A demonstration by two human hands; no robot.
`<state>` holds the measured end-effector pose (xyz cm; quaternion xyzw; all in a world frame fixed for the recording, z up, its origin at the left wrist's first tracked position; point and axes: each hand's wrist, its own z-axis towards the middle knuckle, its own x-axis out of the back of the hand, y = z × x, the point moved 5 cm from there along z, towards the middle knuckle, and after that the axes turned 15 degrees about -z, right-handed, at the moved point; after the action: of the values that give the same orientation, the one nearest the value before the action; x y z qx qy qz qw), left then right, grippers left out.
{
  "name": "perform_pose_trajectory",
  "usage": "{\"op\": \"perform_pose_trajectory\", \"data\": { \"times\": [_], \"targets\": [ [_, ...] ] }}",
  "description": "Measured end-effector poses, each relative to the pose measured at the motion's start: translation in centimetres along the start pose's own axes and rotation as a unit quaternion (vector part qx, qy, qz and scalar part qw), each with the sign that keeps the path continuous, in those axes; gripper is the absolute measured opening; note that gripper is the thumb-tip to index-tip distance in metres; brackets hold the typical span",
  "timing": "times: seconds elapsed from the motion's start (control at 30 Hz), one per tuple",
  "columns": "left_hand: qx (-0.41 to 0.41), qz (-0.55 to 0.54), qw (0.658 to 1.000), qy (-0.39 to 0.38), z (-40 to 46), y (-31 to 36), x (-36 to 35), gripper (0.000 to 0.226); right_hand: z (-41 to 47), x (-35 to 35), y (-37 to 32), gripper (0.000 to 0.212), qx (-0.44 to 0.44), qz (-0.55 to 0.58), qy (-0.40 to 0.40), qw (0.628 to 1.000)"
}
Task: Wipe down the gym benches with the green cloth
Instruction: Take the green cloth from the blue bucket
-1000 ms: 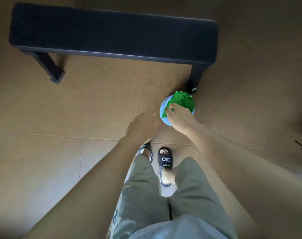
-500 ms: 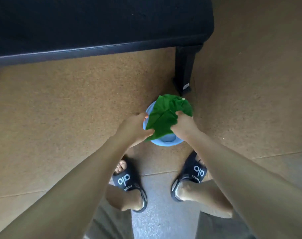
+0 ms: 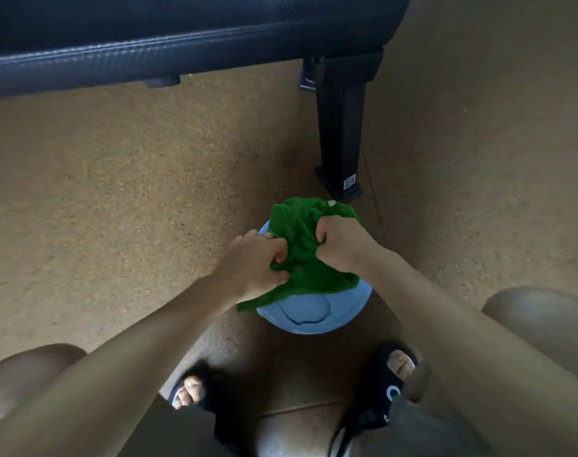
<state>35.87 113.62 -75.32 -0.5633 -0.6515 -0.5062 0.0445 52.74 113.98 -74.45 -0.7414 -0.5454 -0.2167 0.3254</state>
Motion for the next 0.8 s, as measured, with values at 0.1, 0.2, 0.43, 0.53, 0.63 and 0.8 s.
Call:
{"op": "perform_pose_trajectory", "data": {
  "times": [0.1,0.2,0.43,0.53,0.63,0.8],
  "targets": [
    [-0.011,-0.063,0.998,-0.006,-0.7,0.6,1.3,0.035,-0.8,0.4,-0.5,0.034,0.031,0.035,-0.035,0.998],
    [-0.037,-0.13,0.991,0.014,-0.8,1.4,3.4,0.026,-0.9,1.1,-1.2,0.053,0.066,0.079,-0.071,0.992],
    [-0.05,-0.263,0.959,0.091,-0.1,3.9,8.2,0.011,-1.4,1.8,0.3,0.031,0.04,0.307,-0.167,0.936],
    [-0.011,-0.335,0.939,0.082,0.5,3.9,9.2,0.01,-2.3,2.2,0.8,0.034,0.063,0.315,-0.222,0.921],
    [0.068,-0.457,0.884,0.069,0.7,2.8,10.1,0.017,-2.3,4.2,1.2,0.035,0.059,0.33,-0.176,0.926],
    [0.083,-0.622,0.778,-0.036,-0.5,1.5,9.7,0.072,-3.4,8.1,0.0,0.043,0.092,0.505,-0.09,0.853]
  ]
}}
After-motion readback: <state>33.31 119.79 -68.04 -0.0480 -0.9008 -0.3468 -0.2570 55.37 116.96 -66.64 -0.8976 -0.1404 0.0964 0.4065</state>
